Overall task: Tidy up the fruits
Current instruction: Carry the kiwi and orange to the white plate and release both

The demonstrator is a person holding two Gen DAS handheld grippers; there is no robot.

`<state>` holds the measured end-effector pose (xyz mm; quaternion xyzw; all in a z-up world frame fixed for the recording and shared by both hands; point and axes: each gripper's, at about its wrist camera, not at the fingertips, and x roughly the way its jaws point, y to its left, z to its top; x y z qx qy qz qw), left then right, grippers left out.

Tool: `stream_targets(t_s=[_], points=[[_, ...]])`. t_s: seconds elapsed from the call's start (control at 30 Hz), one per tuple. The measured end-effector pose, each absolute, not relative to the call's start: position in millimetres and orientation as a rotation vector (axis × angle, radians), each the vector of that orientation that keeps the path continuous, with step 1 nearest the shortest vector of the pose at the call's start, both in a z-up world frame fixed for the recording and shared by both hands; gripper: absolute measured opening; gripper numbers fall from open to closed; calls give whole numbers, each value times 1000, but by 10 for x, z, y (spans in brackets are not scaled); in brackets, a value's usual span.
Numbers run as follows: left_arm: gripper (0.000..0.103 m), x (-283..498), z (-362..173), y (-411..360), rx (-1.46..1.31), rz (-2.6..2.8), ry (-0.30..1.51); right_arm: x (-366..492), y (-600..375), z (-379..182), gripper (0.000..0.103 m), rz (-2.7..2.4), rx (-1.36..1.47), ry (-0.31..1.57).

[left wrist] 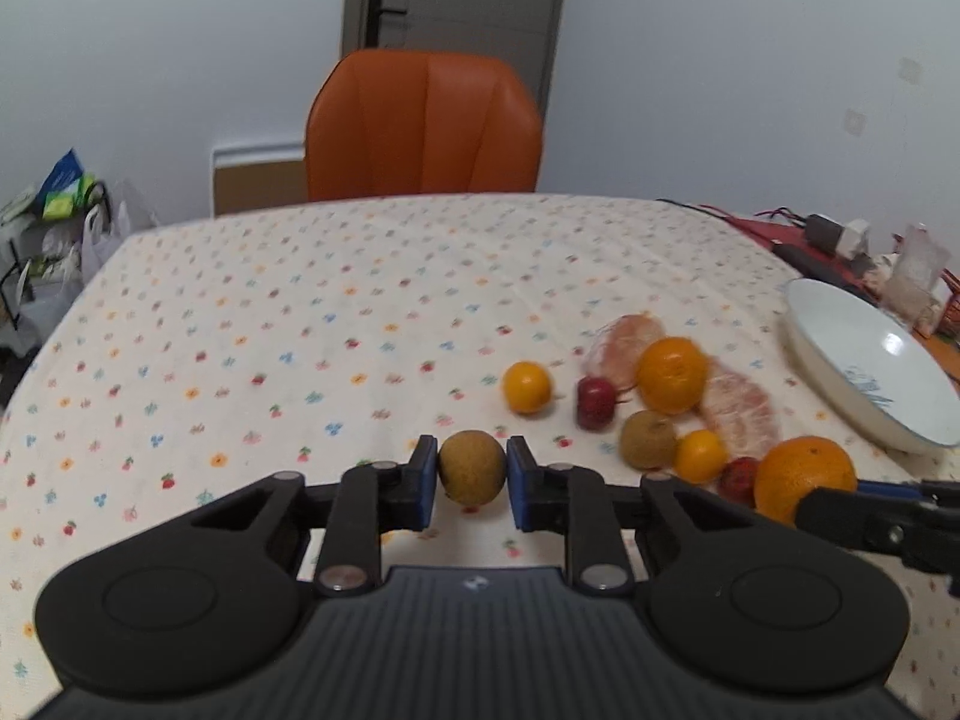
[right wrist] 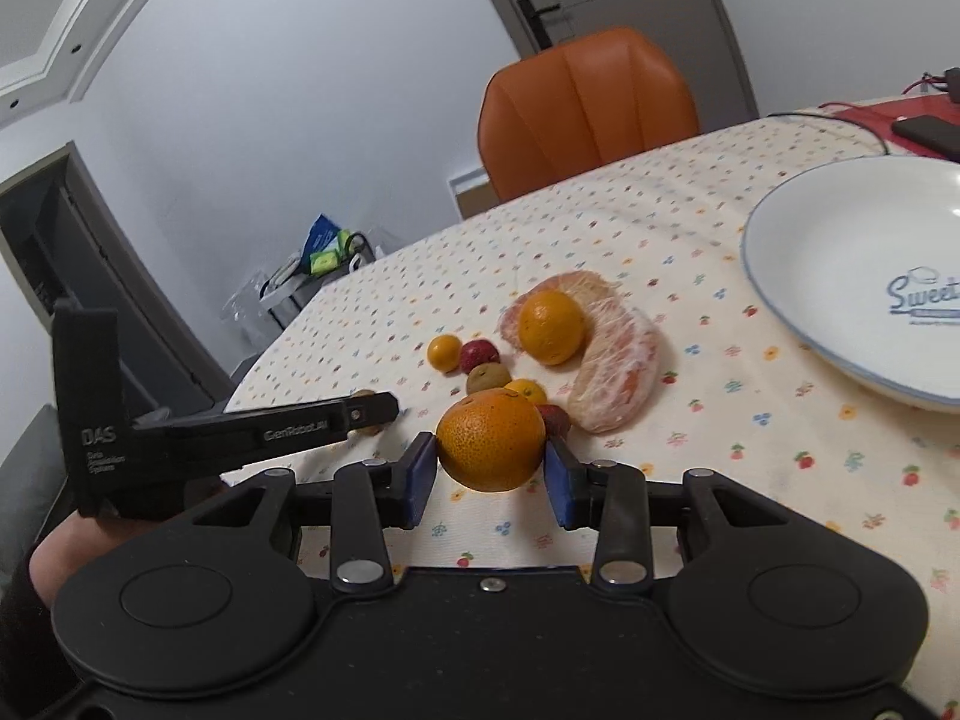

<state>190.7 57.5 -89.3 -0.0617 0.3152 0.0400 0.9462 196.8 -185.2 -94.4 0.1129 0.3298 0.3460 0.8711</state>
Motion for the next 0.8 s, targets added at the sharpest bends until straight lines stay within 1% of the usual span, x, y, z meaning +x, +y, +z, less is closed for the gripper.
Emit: stream_targets(t_s=[0.4, 0.8], points=[[23, 1683, -540, 91, -104, -9, 569, 1804, -2210, -792, 37, 667, 256, 608], [23, 1660, -382, -416, -81, -94, 535, 1727, -2680, -665, 37, 591, 271, 543]])
